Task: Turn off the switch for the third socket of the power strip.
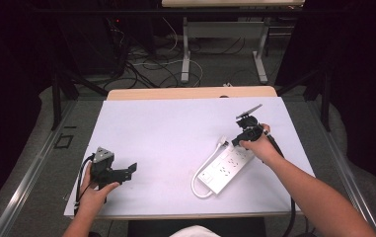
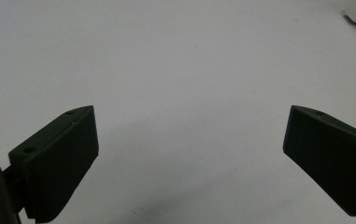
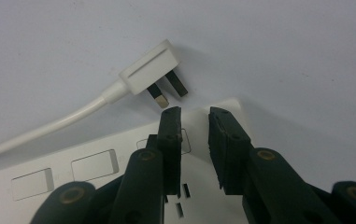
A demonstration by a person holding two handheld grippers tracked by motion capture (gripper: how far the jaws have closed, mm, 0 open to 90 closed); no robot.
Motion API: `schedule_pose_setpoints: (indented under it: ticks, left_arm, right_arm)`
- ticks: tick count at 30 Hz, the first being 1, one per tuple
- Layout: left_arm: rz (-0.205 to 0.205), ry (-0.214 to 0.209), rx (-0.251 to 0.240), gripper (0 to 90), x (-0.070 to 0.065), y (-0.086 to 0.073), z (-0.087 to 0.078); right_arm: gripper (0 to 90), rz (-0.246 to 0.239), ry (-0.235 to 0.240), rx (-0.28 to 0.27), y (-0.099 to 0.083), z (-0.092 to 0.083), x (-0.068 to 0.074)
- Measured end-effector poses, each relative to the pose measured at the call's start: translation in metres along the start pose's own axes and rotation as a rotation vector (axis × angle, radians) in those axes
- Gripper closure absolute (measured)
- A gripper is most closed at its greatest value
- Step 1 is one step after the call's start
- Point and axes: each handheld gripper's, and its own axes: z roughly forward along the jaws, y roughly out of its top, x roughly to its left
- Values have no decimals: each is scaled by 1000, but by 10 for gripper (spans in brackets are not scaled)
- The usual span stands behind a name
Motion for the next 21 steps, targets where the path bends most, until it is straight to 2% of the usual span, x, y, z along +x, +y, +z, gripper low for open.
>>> schedule_pose_setpoints:
  ticks: [3,6,7,10,14,15,18,19,20,21]
  left_arm:
    - [-2,1,-1,31,0,0,0]
    - [1,1,-2,31,0,0,0]
    - [1,1,-1,31,0,0,0]
    - [-1,0,-1,31,0,0,0]
    - [-1,1,-1,31,0,0,0]
    - [-2,0,-2,31,0,0,0]
    - [-2,1,-2,31,0,0,0]
    - [-2,1,-2,31,0,0,0]
    - [-2,1,-2,31,0,0,0]
    - [-2,1,-2,31,0,0,0]
  right_arm:
    - [728,-3,13,-25,0,1,-1]
    - [706,-2,-1,-9,0,-1,-1]
    - [701,-9,5,-38,-1,0,-1]
    - [676,9,3,-31,-1,-1,0]
    - [648,1,11,-40,-1,-1,-2]
    - [641,19,10,-39,-1,-2,-1]
    - [617,1,12,-45,-1,-3,-3]
    - [611,15,7,-31,-1,-4,-2]
    - [604,9,22,-64,-1,-3,-3]
    - [596,24,25,-55,-1,-4,-2]
